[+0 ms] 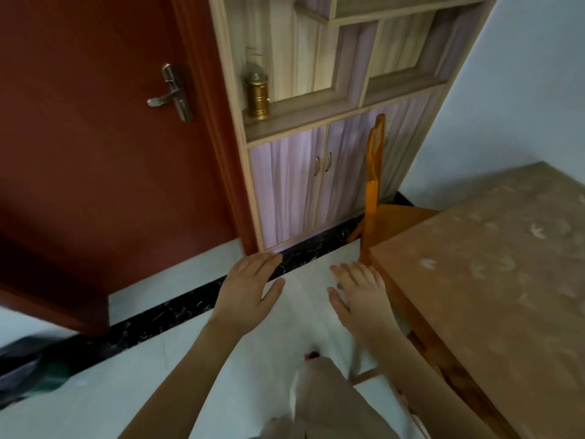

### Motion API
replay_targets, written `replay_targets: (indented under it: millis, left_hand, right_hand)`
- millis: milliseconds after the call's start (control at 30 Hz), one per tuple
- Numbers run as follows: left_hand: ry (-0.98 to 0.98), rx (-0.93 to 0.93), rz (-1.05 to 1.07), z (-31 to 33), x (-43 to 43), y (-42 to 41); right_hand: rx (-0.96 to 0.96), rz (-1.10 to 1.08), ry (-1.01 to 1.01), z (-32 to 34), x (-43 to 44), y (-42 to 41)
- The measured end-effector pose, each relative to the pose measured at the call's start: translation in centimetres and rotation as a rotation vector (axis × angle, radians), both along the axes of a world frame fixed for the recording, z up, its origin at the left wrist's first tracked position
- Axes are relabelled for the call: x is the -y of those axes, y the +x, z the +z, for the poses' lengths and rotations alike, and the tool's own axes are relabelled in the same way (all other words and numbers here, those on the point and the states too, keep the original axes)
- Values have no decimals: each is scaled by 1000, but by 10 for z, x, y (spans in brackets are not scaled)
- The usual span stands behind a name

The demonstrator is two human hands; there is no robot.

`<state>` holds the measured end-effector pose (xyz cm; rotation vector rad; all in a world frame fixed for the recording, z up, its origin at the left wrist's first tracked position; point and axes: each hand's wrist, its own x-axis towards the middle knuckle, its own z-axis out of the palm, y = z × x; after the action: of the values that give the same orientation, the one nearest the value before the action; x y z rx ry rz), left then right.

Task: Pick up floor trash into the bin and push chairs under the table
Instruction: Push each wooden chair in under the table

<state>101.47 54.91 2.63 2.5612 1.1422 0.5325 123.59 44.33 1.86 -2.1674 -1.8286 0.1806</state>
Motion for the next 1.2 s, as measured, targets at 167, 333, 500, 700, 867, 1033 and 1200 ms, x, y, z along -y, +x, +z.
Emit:
replay_targets:
  millis: [167,333,500,700,867,1033,1200]
  left_hand:
    - [-6,-57,-91,-25,-85,52]
    - [32,-146,-163,-16,-179,108]
    - [10,-135,-196,-1,-259,161]
    - [-41,-137,-340,-15,-332,231]
    - [-31,-151,-585,-28,-395,305]
    - [6,-136,-824,-24,-452,383]
    - [114,-135,-957,-21,-484,435]
  right_hand:
    - [-39,-42,-76,-13,-86,48]
    - [-43,-69,-93,-16,-178,104]
    - [5,-102,-92,1,-249,153]
    - [-18,-282,-56,-12,-296,204]
    - [-66,-465,-52,-32,-321,243]
    - [-211,-684,-54,-38,-349,266]
    - [-517,-724,-6,-44,-376,271]
